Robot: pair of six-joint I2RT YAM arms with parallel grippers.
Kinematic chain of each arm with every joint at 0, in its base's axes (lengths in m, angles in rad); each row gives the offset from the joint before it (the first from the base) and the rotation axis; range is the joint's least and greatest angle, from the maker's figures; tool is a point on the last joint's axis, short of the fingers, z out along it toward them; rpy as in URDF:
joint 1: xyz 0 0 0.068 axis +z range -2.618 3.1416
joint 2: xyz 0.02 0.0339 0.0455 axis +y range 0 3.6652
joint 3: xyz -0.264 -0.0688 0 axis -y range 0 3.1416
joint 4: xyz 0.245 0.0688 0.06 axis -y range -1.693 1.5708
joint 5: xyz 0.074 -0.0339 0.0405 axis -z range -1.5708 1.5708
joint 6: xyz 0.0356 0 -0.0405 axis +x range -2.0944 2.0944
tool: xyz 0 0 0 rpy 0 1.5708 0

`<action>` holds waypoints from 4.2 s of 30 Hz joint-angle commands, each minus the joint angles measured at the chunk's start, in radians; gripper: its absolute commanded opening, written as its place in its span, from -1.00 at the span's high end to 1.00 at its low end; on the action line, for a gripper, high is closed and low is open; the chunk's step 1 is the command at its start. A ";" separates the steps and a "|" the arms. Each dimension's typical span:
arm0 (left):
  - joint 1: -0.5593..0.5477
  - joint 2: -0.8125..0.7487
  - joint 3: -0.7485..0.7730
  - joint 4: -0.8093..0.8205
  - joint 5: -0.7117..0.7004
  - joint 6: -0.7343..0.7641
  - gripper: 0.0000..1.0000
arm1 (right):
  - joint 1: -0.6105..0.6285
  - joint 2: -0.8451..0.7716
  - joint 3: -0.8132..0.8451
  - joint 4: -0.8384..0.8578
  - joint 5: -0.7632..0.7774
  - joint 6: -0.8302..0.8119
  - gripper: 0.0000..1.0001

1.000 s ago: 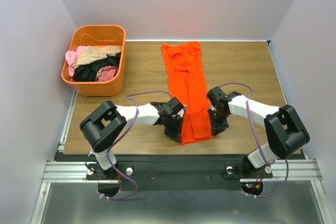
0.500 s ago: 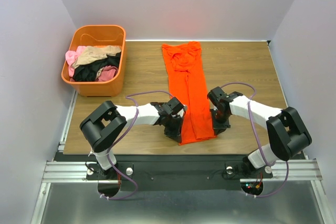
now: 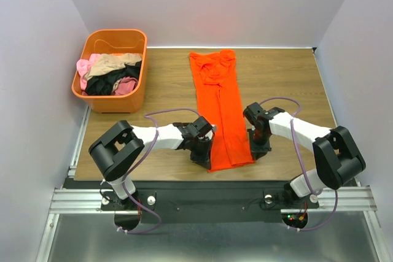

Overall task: Fold and stack the t-shirts
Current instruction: Fold the tshirt

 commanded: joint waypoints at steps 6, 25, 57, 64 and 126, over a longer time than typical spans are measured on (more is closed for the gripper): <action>-0.012 0.003 -0.030 -0.096 -0.059 0.020 1.00 | 0.005 -0.073 0.014 -0.048 -0.010 -0.012 -0.01; -0.019 -0.019 -0.050 -0.074 -0.058 -0.004 1.00 | 0.005 0.011 -0.032 0.065 -0.139 -0.056 0.08; -0.029 -0.284 -0.010 -0.091 -0.111 -0.143 1.00 | 0.005 -0.165 0.041 -0.094 -0.279 0.003 0.99; 0.100 -0.269 0.067 -0.116 -0.130 -0.072 1.00 | 0.006 -0.058 0.236 -0.108 -0.131 -0.007 0.99; 0.418 0.187 0.667 0.056 -0.212 0.328 -0.51 | -0.175 0.679 1.257 0.024 -0.157 -0.208 -0.13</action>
